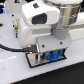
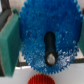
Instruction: Insert the blue gear onto the right peg, followed by the red gear
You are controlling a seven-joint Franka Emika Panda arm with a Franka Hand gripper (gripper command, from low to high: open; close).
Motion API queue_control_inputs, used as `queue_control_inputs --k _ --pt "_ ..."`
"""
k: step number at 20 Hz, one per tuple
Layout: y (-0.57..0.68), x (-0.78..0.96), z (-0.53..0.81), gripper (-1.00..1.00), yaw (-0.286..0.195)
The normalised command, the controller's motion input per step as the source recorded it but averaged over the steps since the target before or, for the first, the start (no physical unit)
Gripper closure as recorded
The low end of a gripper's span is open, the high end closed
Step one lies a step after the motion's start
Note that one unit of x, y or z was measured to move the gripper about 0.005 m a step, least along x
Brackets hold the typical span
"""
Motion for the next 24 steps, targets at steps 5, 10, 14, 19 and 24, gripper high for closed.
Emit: queue_control_inputs --k 5,10,14,19,24 --pt "0.08 0.0 0.04 -1.0 0.0" --pt "0.13 -0.06 0.35 -1.0 0.0" --pt "0.08 -0.14 0.41 -1.0 0.0" --pt "0.13 -0.32 0.26 -1.0 0.0" --pt "0.13 -0.4 0.02 -1.0 0.0"
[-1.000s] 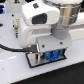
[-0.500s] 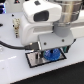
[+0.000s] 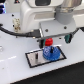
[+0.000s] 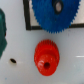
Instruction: Insert the blue gear onto the right peg, followed by the red gear
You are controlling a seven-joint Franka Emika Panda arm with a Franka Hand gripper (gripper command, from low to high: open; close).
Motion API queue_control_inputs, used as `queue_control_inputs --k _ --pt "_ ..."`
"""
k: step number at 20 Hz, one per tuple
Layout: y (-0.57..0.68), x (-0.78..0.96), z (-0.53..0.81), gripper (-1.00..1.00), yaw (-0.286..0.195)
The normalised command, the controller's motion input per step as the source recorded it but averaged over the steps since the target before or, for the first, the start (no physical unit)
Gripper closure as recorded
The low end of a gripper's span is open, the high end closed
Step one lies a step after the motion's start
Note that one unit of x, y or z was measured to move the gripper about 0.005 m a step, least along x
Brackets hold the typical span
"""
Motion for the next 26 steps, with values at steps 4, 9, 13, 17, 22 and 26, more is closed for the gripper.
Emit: queue_control_inputs --k 4,9,13,17,22,26 --pt "0.24 -0.48 0.0 -1.0 0.0" --pt "0.09 -0.47 -0.14 -1.0 0.0" --pt "0.01 -0.4 -0.25 -1.0 0.0" --pt "0.0 -0.32 -0.27 -1.0 0.0" --pt "-0.03 -0.31 -0.28 -1.0 0.0" --pt "0.0 -0.26 -0.24 -1.0 0.0"
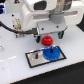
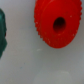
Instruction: Insert the blue gear onto the right peg, followed by the red gear
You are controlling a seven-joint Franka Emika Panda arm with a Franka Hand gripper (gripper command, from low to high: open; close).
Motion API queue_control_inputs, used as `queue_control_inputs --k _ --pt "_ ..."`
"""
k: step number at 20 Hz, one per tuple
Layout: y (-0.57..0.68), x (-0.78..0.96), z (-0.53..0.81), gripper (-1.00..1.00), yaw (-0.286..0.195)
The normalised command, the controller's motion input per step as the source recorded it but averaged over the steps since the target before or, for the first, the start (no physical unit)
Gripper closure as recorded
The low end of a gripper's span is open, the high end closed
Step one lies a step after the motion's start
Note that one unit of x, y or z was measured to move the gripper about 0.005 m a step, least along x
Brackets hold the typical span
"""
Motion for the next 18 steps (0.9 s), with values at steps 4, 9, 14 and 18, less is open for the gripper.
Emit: queue_control_inputs --k 4,9,14,18 --pt "-0.11 -0.05 -0.18 1.0 0.0" --pt "-0.05 0.01 -0.06 1.0 0.0" --pt "-0.02 0.0 -0.05 1.0 0.0" --pt "0.0 0.01 0.0 1.0 0.0"
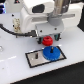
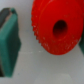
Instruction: Insert the blue gear onto the right peg, followed by the red gear
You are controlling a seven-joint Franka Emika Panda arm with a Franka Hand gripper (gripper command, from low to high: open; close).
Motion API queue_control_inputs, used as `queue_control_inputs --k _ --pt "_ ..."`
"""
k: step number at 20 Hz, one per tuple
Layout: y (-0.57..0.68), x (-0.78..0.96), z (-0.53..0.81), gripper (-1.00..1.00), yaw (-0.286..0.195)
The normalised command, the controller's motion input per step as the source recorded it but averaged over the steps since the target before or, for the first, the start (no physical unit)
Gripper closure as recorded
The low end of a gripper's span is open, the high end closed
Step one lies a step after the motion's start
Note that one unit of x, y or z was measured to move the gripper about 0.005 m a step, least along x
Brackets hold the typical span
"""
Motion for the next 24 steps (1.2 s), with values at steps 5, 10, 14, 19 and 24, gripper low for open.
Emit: queue_control_inputs --k 5,10,14,19,24 --pt "0.04 0.07 0.22 1.0 0.0" --pt "0.04 0.13 0.61 1.0 0.0" --pt "-0.1 0.38 0.56 1.0 0.0" --pt "-0.19 0.58 0.43 1.0 0.0" --pt "-0.22 0.65 0.35 1.0 0.0"
